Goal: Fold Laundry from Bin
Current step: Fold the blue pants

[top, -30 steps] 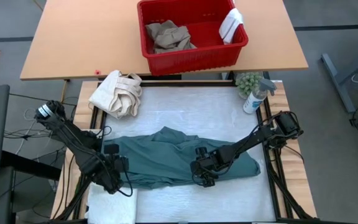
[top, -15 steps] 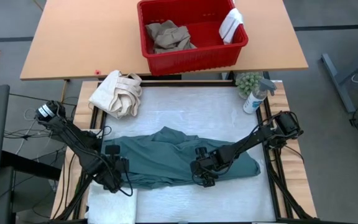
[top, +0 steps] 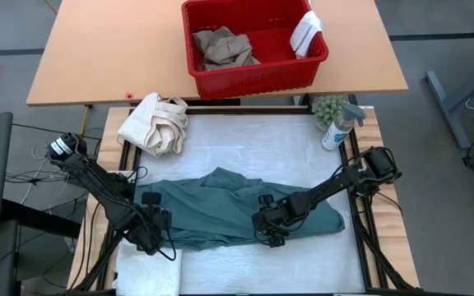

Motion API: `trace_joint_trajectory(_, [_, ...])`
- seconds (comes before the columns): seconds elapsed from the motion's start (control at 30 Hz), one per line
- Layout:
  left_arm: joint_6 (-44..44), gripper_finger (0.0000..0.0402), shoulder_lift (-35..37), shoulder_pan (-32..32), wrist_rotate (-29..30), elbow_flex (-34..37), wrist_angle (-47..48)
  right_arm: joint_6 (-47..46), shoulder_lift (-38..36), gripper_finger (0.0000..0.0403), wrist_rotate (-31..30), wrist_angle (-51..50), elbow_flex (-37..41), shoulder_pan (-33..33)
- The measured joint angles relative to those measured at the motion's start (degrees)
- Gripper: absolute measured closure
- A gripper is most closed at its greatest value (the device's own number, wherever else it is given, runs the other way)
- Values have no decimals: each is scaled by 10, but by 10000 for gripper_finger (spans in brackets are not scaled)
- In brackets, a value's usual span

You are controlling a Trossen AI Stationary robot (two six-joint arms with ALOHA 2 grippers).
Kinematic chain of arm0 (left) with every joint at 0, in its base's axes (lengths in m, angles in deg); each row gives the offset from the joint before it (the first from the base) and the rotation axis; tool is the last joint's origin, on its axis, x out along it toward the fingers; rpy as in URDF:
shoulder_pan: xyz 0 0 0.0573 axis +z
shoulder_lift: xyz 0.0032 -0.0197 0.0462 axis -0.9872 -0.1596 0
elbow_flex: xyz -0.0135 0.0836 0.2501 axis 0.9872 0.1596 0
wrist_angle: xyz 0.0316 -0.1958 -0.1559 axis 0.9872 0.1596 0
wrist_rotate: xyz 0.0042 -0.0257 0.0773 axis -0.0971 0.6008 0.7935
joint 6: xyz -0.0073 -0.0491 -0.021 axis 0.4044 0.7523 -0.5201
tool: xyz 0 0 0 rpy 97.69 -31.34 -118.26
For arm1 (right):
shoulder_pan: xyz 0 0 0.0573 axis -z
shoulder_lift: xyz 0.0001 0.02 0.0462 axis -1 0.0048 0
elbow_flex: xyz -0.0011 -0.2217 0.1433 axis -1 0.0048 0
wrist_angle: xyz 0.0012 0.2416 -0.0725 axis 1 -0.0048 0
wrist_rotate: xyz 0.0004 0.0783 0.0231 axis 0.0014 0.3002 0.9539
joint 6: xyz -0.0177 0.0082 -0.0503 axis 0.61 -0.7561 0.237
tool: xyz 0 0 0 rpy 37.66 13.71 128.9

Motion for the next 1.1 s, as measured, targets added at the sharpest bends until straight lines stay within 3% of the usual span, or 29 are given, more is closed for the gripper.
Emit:
trace_joint_trajectory(0.27, [35, 395, 0, 5, -56, 32, -28, 0, 0, 239, 0, 0, 0, 0])
trace_joint_trajectory(0.67, [128, 401, 0, 4, -47, -69, 54, 0, 0, 239, 0, 0, 0, 0])
trace_joint_trajectory(1.1, [181, 401, -5, -29, -61, -72, 45, -1, 0, 239, 0, -2, 0, -1])
